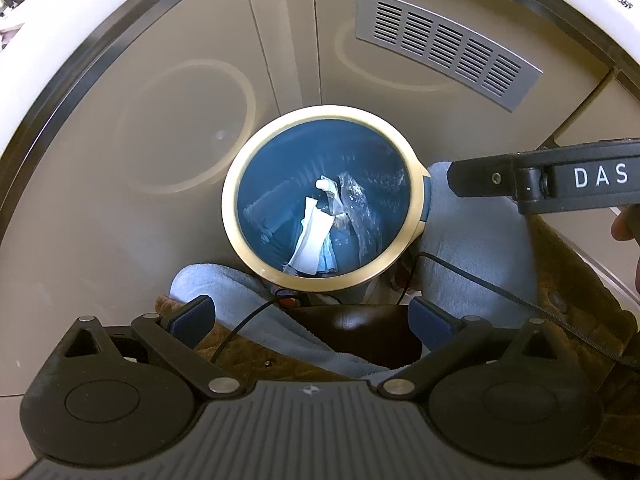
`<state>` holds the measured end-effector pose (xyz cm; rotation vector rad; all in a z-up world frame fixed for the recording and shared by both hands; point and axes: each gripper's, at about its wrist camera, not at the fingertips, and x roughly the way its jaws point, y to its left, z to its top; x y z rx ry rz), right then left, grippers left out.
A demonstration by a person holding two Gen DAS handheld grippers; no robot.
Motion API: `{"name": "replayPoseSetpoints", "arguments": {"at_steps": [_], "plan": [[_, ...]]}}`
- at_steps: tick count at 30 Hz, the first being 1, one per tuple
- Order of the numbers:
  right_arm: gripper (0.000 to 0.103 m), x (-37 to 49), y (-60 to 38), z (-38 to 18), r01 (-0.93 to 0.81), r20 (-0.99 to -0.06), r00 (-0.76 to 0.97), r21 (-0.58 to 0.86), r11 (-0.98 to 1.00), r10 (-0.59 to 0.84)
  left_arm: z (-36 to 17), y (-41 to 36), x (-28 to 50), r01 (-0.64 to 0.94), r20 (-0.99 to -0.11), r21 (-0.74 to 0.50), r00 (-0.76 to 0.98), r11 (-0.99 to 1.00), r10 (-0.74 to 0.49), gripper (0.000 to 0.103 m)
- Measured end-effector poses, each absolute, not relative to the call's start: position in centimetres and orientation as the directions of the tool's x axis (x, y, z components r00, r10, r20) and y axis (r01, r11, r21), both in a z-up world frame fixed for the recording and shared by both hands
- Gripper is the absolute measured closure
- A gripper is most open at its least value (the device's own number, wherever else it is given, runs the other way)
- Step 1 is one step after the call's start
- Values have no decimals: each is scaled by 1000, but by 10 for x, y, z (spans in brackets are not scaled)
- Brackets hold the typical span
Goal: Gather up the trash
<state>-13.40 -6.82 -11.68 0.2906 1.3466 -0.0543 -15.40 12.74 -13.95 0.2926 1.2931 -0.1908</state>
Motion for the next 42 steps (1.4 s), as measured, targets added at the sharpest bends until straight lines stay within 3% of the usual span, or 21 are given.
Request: {"name": "replayPoseSetpoints", "arguments": {"at_steps": [15,27,35,42], "plan": [[5,-130,-73,-101,175,-948,284,197,965,142,-117,125,-148,264,-920,171,389,949,58,1],[5,-118,-80,-75,145,-913,369,243,959,175,-88,119,-132,221,-896,154,443,963,41,0],[5,-105,-103,-25,117,-817,555,262,958,155,-69,114,-122,216,-868,186,493,958,57,0],[1,-81,-145,15,147,-719,694,172,974,23,-55,119,-107,171,-863,169,501,971,62,0]]}}
